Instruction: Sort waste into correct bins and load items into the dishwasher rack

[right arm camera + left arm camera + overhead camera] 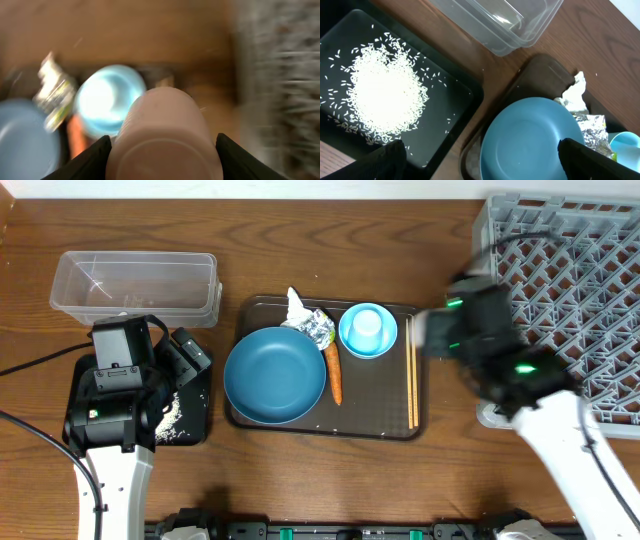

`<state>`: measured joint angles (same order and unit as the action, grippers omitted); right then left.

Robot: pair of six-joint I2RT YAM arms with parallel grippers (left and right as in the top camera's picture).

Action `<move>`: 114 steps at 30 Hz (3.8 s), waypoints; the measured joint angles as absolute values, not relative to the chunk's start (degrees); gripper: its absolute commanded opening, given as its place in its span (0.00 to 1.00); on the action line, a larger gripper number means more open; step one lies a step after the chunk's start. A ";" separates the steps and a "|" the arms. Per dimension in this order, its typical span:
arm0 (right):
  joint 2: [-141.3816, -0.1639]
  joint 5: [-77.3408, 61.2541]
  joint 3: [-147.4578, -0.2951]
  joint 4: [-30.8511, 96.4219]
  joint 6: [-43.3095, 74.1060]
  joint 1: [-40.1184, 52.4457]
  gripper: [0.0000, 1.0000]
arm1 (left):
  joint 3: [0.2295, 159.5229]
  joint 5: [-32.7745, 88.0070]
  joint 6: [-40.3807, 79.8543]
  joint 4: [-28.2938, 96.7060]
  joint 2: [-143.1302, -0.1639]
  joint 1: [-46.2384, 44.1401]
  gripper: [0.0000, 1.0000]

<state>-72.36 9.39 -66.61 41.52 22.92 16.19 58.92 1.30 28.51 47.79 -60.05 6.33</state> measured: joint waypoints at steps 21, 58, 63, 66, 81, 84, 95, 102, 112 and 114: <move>-80.42 3.79 -66.63 24.69 17.63 -30.70 0.60 | 58.92 1.30 28.51 47.81 -60.05 6.33 0.99; -82.21 -21.74 -66.81 24.14 16.21 -2.24 0.99 | 58.92 1.30 28.51 47.81 -60.05 6.33 1.00; -88.05 -15.86 -66.81 23.22 14.17 9.91 0.99 | 58.92 1.30 28.51 47.81 -60.05 6.33 1.00; -91.33 -11.40 -66.81 21.69 13.43 16.73 0.99 | 58.92 1.30 28.51 47.81 -60.05 6.33 1.00; -99.24 3.36 -66.81 18.39 12.73 30.22 0.99 | 58.92 1.30 28.51 47.81 -60.05 6.33 0.99; -99.96 4.40 -66.83 18.17 12.78 30.22 0.99 | 58.92 1.30 28.51 47.81 -60.05 6.33 1.00; -105.19 4.99 -66.81 15.03 12.91 30.26 0.93 | 58.92 1.30 28.51 47.79 -60.05 6.33 1.00; -105.54 5.02 -66.81 14.28 13.06 30.37 0.73 | 58.92 1.30 28.51 47.81 -60.05 6.33 1.00; -105.54 4.99 -68.53 17.21 14.09 30.50 0.53 | 58.92 1.30 28.51 47.81 -60.05 6.33 0.99; -105.54 4.97 -70.57 20.10 14.22 30.39 0.51 | 58.92 1.30 28.51 47.81 -60.05 6.33 0.99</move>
